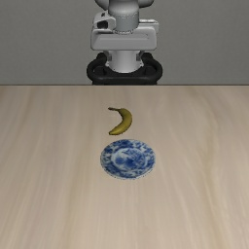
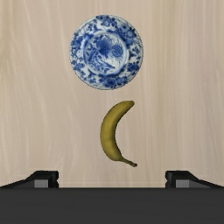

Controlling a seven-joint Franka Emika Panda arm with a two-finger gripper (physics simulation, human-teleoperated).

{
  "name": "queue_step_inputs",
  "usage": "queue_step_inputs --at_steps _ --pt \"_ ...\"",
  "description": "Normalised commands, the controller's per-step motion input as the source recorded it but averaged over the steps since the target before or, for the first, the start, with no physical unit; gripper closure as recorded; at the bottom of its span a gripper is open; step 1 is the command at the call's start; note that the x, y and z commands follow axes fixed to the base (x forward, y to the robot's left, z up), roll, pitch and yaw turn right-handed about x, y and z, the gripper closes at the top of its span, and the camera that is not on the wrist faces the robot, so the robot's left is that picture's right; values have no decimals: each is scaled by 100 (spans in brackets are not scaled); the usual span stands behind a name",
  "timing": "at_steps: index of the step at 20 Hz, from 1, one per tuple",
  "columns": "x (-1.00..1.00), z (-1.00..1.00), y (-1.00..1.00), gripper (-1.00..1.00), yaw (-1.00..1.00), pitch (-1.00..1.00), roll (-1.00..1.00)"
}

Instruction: Pick the banana on the table and place it on the plate

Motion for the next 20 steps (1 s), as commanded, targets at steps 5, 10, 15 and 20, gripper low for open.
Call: queue_step_inputs --at_steps 5,10,15,20 --pt "0 -80 20 -100 0 0 0" --pt "0 -100 0 -100 0 0 0" --pt "0 -100 0 -100 0 0 0" --pt "0 -100 0 -100 0 0 0"
